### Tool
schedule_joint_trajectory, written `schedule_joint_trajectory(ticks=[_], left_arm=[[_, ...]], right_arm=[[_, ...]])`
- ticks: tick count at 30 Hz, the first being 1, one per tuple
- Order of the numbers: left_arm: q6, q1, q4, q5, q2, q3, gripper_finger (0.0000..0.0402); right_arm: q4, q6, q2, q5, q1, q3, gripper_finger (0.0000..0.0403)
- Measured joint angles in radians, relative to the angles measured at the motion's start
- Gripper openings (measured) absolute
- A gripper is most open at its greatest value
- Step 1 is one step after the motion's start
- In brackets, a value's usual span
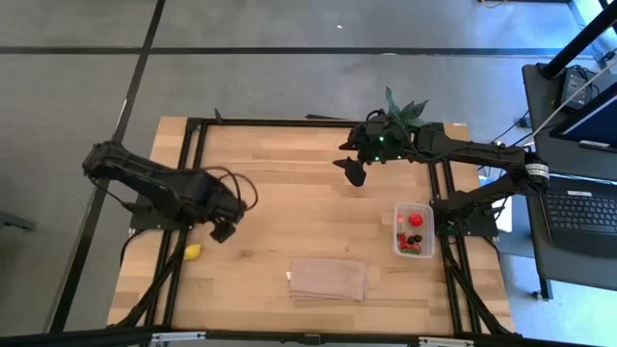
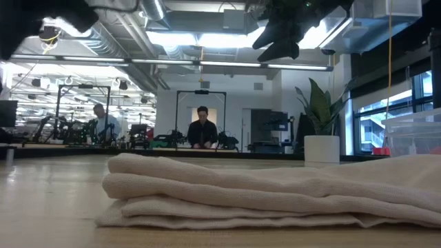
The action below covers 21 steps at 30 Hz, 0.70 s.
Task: Pick and placing Produce into tupperware
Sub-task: Put the yellow lemon into the transparent bin
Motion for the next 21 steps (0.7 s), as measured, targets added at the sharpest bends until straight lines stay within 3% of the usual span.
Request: schedule_joint_trajectory(ticks=[9, 17, 21], left_arm=[[-0.152, -0.148, 0.184, 0.170, -0.004, -0.177, 0.0381], [-0.290, -0.256, 0.225, 0.226, -0.004, -0.276, 0.0381], [-0.335, -0.297, 0.335, 0.234, -0.004, -0.325, 0.0381]], right_arm=[[0.002, 0.012, 0.000, 0.000, 0.000, 0.000, 0.0269], [0.009, 0.033, 0.000, 0.000, 0.000, 0.000, 0.0269], [0.020, 0.050, 0.000, 0.000, 0.000, 0.000, 0.0269]])
